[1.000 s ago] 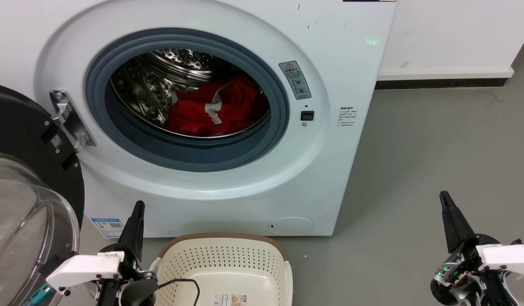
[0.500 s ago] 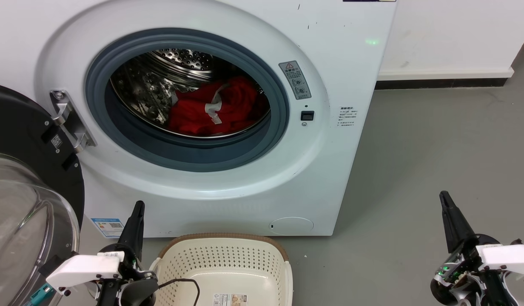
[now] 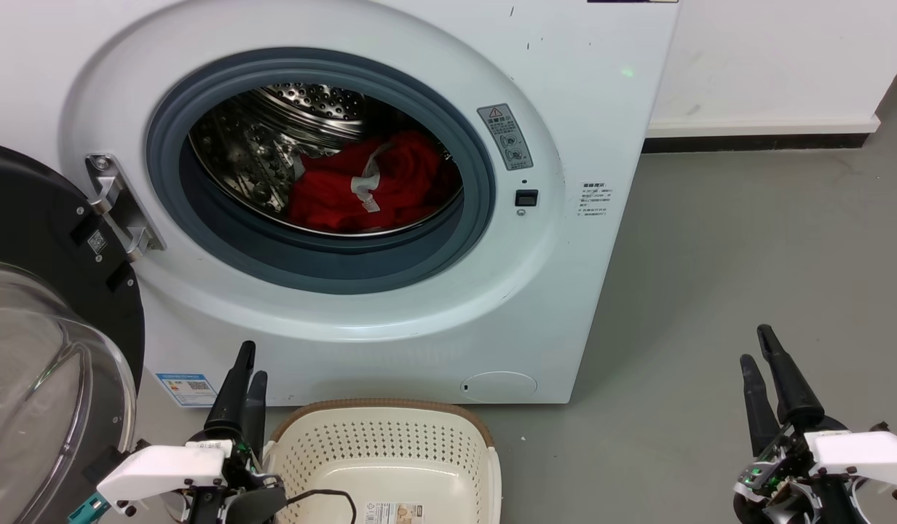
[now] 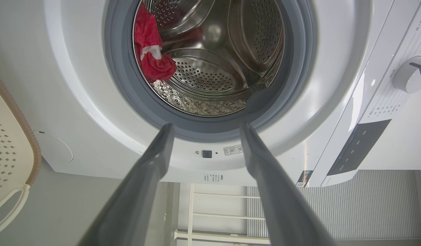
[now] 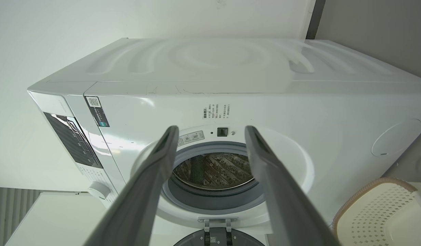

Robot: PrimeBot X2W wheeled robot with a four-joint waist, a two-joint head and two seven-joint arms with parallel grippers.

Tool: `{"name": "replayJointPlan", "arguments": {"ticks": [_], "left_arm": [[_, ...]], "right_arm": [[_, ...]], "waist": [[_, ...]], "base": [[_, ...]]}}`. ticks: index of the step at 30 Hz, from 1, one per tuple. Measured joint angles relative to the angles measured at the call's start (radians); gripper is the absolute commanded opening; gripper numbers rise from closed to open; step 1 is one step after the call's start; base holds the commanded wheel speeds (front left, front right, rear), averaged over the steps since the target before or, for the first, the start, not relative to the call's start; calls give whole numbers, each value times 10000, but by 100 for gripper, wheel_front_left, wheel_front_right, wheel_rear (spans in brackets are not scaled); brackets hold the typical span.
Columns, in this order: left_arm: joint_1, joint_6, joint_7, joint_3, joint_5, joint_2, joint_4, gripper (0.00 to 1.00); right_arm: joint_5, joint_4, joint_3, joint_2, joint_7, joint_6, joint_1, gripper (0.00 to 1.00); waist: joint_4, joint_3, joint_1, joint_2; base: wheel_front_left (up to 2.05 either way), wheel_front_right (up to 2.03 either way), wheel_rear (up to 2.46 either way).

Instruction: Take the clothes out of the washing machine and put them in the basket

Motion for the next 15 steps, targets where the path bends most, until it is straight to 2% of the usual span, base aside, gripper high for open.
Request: {"name": "replayJointPlan", "arguments": {"ticks": [7, 15], "left_arm": [[-2, 0, -318, -96, 537, 4, -267, 100], [-6, 0, -660, -90, 1935, 6, -685, 100]], "right_arm": [[-639, -253, 25, 2, -326, 0, 157, 100], [-2401, -663, 35, 2, -650, 0, 338, 100]], "waist": [[-3, 1, 0, 0], [-10, -1, 0, 0]], "base": [[0, 0, 0], [0, 0, 0]]}}
